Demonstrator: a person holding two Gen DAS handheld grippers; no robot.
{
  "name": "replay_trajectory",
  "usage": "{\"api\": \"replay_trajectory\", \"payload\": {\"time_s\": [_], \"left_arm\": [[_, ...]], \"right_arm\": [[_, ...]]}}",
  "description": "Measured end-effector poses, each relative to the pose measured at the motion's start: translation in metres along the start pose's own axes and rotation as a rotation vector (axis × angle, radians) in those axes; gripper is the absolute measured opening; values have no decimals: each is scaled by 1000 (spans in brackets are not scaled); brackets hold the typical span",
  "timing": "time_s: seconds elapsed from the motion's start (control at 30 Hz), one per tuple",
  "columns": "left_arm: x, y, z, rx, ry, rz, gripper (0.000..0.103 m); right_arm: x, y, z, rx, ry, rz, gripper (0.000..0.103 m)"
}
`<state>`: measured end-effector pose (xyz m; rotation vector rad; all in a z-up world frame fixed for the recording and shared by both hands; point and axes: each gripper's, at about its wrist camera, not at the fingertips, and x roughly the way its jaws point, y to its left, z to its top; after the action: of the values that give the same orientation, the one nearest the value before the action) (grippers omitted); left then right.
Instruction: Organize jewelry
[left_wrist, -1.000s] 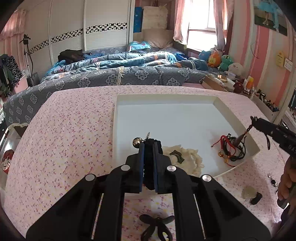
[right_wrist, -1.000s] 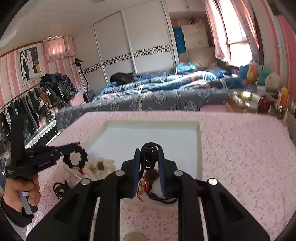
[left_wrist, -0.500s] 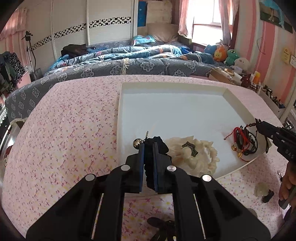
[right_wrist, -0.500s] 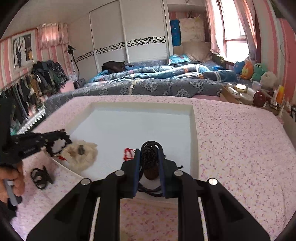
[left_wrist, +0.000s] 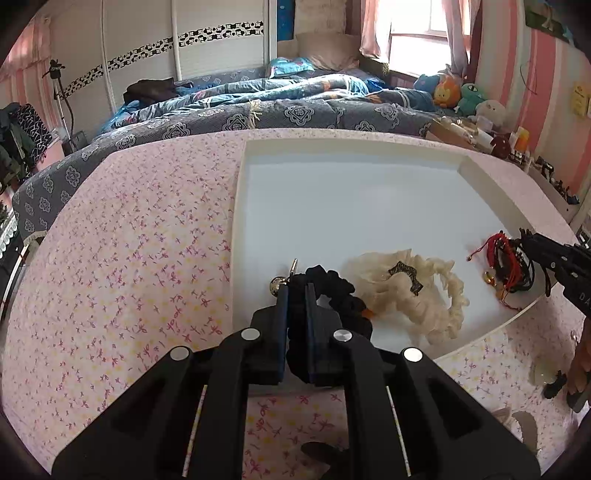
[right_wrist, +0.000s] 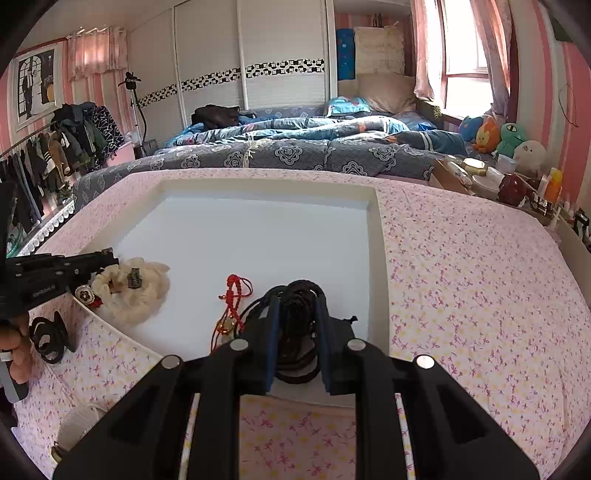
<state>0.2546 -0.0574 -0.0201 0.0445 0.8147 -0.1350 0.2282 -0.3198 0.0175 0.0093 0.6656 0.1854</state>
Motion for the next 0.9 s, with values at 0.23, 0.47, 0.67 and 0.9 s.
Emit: {"api": "replay_trajectory", "payload": {"time_s": [0.23, 0.47, 0.67, 0.9], "left_arm": [[3, 0, 0, 1, 8, -1, 6], [3, 2, -1, 1, 8, -3, 6], [2, 2, -3, 2, 8, -4, 6], [-4, 2, -7, 4, 5, -8, 7]], "right_arm": [[3, 2, 0, 2, 24, 10, 19], [4, -1, 2, 6, 20, 6, 22], [5, -6, 3, 21, 18, 4, 22], [6, -6, 3, 16, 18, 0, 22]]}}
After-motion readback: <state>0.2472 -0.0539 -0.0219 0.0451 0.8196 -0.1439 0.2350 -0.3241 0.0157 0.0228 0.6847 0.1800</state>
